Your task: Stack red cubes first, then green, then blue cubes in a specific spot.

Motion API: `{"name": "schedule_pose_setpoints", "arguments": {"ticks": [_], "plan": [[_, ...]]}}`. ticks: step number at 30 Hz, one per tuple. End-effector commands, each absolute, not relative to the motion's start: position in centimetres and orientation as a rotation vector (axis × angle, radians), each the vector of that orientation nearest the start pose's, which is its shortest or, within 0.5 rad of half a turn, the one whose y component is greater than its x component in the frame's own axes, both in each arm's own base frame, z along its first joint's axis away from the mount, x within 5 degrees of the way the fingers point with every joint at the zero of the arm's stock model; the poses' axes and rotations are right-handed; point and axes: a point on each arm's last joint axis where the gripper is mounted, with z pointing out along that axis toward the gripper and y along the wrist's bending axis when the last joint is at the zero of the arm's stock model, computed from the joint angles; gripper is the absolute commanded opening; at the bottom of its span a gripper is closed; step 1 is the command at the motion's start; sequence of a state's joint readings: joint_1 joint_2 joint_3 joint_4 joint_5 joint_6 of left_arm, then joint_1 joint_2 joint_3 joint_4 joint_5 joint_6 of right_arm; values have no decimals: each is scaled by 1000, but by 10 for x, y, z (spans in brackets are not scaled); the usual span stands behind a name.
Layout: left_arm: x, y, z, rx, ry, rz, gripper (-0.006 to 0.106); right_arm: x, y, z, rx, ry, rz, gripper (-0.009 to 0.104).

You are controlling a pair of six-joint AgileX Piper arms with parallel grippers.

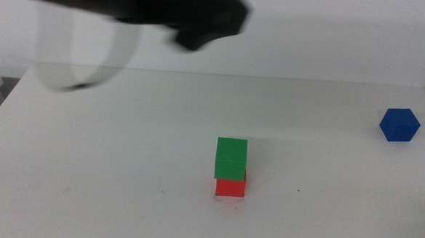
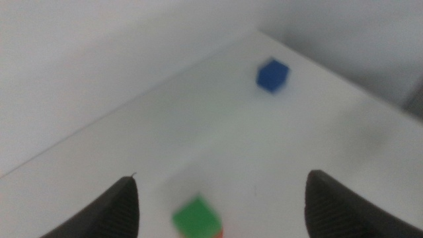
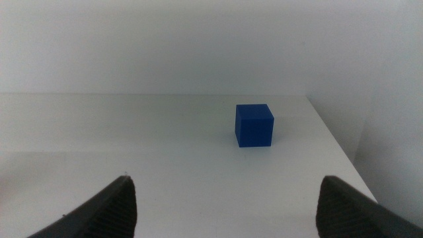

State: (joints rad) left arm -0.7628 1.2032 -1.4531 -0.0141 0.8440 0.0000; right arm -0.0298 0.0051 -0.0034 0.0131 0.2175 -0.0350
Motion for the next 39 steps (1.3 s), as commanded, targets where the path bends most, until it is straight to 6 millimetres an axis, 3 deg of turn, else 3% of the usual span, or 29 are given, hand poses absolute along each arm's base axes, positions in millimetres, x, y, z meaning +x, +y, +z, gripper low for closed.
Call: {"name": "schedule_pose_setpoints", "arguments": {"ticks": [1,5,9,39], "plan": [[144,-142,468,904,1982,-448,82,56,-2,194,-2,1693,-51,93],[108,-112,483,929,1925,-498,82,56,-2,194,-2,1693,-51,93],[93,-104,486,945,1926,-557,82,56,-2,194,-2,1693,-51,93],[103,-105,492,841,1882,-529,82,56,-2,194,-2,1693,-51,93]]}}
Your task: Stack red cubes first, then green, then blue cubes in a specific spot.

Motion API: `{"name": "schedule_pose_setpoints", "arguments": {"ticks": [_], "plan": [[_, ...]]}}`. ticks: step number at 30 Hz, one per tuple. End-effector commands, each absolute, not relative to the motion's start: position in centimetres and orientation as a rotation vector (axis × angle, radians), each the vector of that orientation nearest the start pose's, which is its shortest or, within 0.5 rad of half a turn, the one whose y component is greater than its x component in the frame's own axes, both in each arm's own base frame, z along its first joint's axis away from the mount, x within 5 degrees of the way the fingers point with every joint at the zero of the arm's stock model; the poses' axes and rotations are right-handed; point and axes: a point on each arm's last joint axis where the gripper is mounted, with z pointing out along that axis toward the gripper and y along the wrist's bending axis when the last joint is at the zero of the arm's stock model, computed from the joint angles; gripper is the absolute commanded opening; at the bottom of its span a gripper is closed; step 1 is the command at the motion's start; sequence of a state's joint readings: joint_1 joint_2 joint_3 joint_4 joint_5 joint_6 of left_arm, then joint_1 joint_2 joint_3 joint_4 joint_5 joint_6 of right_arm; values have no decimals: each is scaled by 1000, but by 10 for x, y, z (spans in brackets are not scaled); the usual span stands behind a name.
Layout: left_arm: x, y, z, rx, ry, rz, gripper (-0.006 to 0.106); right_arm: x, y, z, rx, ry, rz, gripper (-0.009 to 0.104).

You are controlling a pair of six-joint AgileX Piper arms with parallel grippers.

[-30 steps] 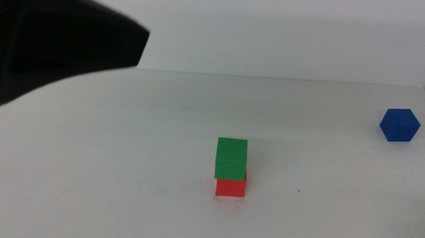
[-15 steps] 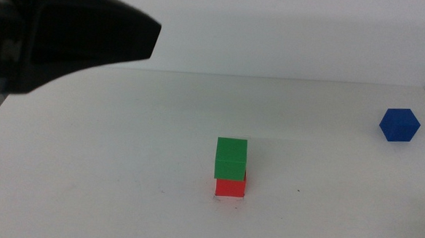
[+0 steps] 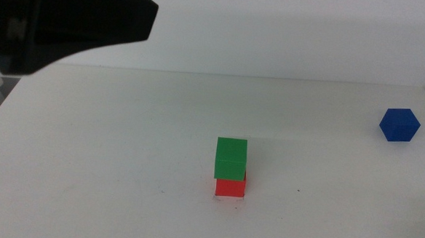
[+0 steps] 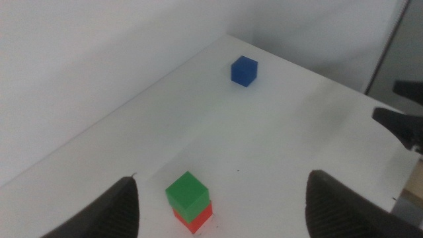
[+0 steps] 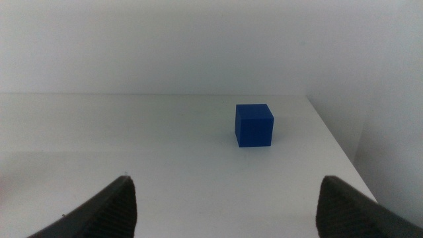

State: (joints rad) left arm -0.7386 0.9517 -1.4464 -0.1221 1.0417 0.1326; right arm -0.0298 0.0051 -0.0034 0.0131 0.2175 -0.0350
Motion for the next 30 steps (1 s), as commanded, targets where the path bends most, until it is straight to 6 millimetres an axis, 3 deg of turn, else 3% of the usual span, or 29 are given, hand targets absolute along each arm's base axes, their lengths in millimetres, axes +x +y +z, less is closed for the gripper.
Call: {"name": "schedule_pose_setpoints", "arguments": {"ticks": [1,8,17,19,22,27,30], "plan": [[104,-103,492,805,1898,-519,82,56,-2,194,-2,1693,-51,93],[114,-94,494,652,1922,-417,82,56,-2,194,-2,1693,-51,93],[113,-94,491,655,1952,-414,82,55,-1,205,95,1629,48,93],[113,-94,491,656,1955,-418,82,54,-1,226,112,1632,62,93],[113,-94,491,656,1953,-419,82,63,-1,276,132,1745,77,93],[112,-93,492,663,1943,-415,82,89,0,336,164,2153,90,93],[113,-94,493,660,1932,-419,82,116,0,365,168,2181,104,93]]}}
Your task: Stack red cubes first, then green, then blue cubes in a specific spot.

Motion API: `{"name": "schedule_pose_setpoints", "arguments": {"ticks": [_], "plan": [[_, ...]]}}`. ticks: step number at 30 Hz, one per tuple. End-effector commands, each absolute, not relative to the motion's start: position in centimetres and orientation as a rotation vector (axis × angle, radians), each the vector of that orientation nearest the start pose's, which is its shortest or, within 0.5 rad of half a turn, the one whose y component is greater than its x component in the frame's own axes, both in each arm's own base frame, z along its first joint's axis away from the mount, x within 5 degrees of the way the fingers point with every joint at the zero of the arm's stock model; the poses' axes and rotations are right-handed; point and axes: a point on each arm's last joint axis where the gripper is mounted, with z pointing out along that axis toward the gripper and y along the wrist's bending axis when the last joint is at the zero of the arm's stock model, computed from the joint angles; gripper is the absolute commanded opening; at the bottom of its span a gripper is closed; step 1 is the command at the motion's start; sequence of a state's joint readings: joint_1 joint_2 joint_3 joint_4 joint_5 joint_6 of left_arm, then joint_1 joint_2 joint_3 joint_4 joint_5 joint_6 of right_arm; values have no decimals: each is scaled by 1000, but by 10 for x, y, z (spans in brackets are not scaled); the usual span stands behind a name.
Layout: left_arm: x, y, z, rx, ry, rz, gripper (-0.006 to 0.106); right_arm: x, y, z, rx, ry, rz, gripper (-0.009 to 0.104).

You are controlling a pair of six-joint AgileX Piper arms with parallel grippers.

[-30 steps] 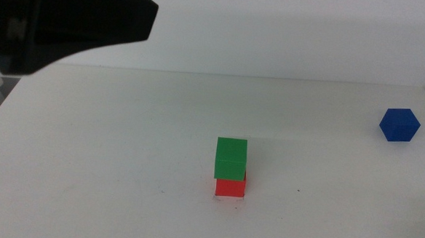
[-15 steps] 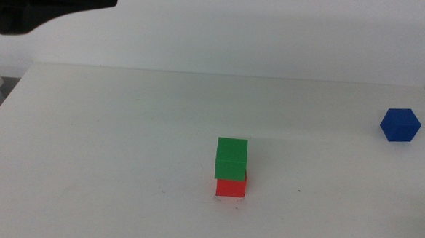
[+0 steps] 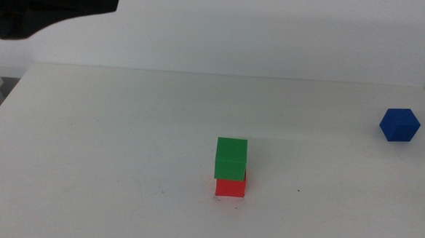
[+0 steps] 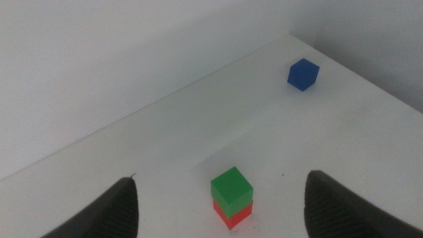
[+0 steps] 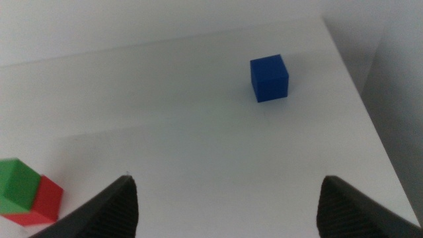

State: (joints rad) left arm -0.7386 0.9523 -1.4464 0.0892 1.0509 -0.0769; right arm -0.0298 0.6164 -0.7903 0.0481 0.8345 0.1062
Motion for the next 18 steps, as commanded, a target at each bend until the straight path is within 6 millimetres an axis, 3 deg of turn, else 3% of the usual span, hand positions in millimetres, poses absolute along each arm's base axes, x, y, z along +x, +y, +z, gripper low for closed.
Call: {"name": "schedule_pose_setpoints", "arguments": {"ticks": [1,5,10,14,18], "plan": [[113,-94,493,659,1927,-420,82,125,0,373,170,2172,116,93],[113,-94,494,657,1919,-423,82,152,1,385,181,2189,147,93],[113,-94,494,657,1919,-423,82,184,-1,373,197,2286,130,93],[113,-94,494,657,1919,-423,82,239,-11,358,207,2472,79,93],[113,-94,494,657,1919,-423,82,302,-33,337,189,2600,59,93]]}}
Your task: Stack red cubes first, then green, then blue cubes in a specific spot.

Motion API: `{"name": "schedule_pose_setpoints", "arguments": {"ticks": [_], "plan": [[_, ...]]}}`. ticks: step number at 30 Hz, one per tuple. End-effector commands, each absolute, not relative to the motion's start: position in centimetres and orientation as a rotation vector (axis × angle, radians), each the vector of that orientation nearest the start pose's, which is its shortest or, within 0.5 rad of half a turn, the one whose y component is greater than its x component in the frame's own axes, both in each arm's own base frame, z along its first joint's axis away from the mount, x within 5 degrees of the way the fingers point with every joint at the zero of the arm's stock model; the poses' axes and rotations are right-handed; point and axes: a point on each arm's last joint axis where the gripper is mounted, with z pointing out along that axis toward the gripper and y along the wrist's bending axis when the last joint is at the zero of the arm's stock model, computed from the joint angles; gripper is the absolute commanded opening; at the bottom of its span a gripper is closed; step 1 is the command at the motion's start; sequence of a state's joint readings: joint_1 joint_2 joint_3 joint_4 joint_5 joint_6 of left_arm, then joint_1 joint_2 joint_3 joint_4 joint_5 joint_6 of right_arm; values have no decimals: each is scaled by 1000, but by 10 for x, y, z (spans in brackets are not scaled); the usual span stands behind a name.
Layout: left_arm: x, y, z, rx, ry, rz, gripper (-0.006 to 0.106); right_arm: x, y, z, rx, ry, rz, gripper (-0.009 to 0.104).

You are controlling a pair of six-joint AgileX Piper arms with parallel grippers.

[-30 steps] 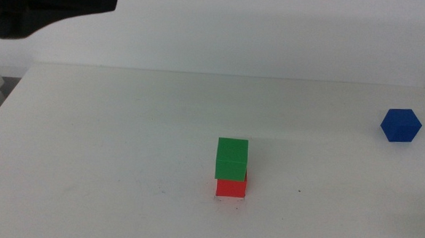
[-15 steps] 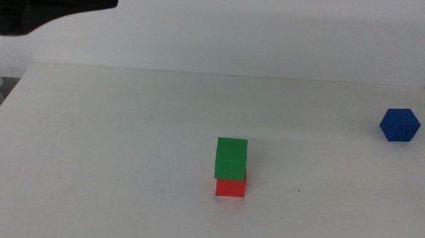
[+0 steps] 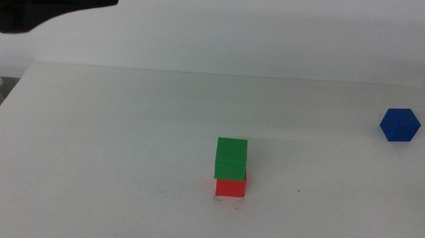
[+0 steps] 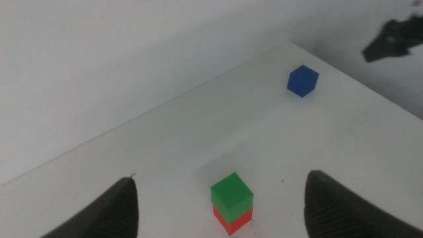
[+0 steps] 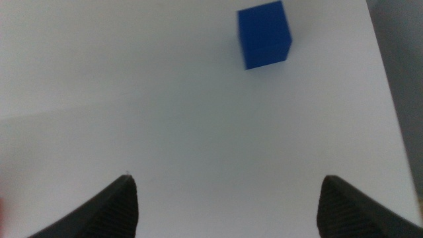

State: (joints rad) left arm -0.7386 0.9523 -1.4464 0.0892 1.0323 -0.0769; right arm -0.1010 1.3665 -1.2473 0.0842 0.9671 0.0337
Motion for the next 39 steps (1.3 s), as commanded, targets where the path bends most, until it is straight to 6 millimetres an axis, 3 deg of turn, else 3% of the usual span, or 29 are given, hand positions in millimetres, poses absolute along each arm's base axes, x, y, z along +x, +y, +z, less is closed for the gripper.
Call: {"name": "schedule_pose_setpoints", "arguments": {"ticks": [1,6,13,17,22,25,27,30,34,39], "plan": [[113,-94,494,657,1919,-423,82,315,-37,331,175,2616,54,93],[113,-94,494,657,1919,-423,82,389,-56,297,79,2629,-46,93],[113,-94,494,656,1918,-414,82,451,-66,242,-34,2702,-70,93],[113,-94,494,656,1918,-414,82,470,-69,212,-51,2740,-75,93],[113,-94,494,656,1918,-414,82,477,-69,178,-88,2799,-67,88],[113,-94,494,656,1918,-414,82,478,-69,169,-101,2821,-66,67],[113,-94,494,656,1918,-414,82,478,-67,171,-110,2817,-74,40],[113,-94,494,656,1918,-414,82,476,-57,192,-118,2785,-81,17],[113,-94,494,656,1918,-414,82,457,-25,244,-46,2777,-45,14],[113,-94,494,656,1918,-414,82,411,67,300,68,2759,-88,12]]}}
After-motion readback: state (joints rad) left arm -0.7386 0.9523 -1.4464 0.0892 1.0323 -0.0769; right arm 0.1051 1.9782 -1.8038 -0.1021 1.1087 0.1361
